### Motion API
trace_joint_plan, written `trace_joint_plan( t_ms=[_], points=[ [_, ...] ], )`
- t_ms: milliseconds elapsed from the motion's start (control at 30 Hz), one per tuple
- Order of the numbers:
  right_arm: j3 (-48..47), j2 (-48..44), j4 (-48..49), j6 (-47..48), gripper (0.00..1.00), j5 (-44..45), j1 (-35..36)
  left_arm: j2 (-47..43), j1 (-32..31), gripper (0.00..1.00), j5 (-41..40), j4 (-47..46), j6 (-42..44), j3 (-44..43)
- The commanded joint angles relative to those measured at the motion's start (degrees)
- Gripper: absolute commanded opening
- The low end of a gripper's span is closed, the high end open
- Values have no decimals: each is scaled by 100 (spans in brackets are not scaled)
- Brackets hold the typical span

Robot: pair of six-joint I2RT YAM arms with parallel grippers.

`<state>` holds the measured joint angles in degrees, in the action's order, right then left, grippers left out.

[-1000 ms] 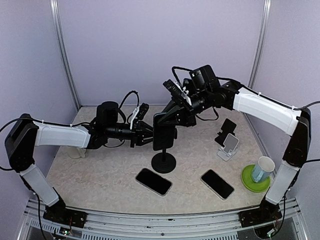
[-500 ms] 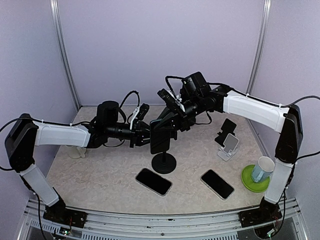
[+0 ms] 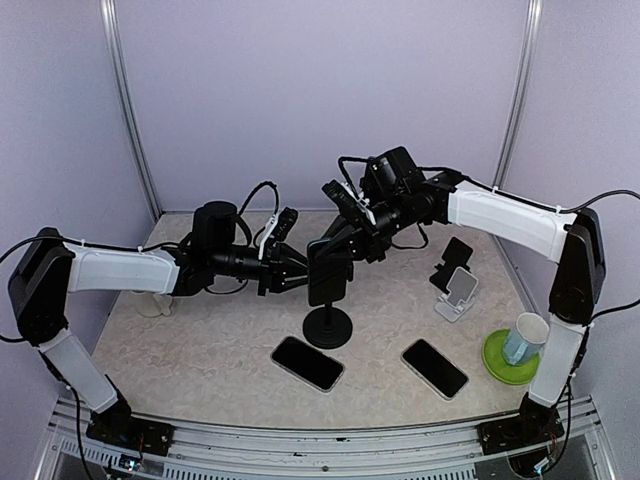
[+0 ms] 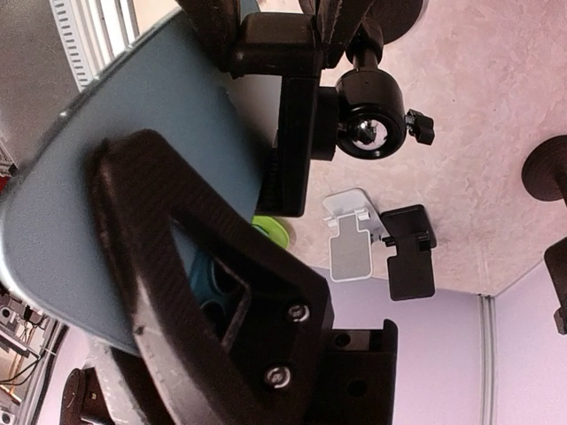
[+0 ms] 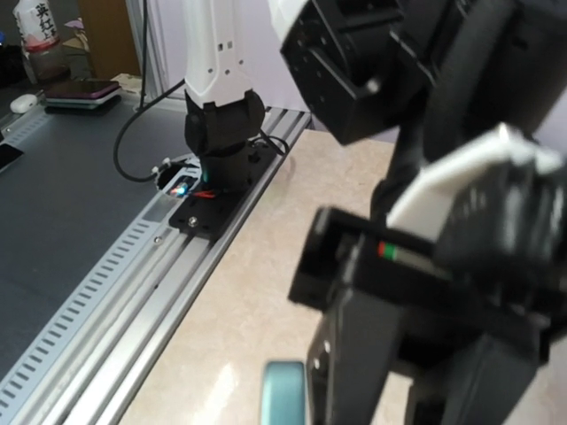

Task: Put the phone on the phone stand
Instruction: Install the phone onto the phone stand.

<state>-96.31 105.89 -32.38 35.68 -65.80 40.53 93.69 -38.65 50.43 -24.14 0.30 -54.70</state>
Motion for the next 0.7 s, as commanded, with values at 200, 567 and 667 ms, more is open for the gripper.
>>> trace_joint_plan(
  t_ms=[200, 567, 667],
  points=[
    [20, 125, -381, 461, 0, -192, -186, -368, 33, 12, 388, 95, 67, -127],
    [-541, 477, -1067, 1037, 0, -329, -274, -380, 42, 12, 698, 372, 246, -235],
    [-1038, 756, -1573, 1224, 0, -620, -267, -378, 42, 12, 724, 443, 274, -265]
  ],
)
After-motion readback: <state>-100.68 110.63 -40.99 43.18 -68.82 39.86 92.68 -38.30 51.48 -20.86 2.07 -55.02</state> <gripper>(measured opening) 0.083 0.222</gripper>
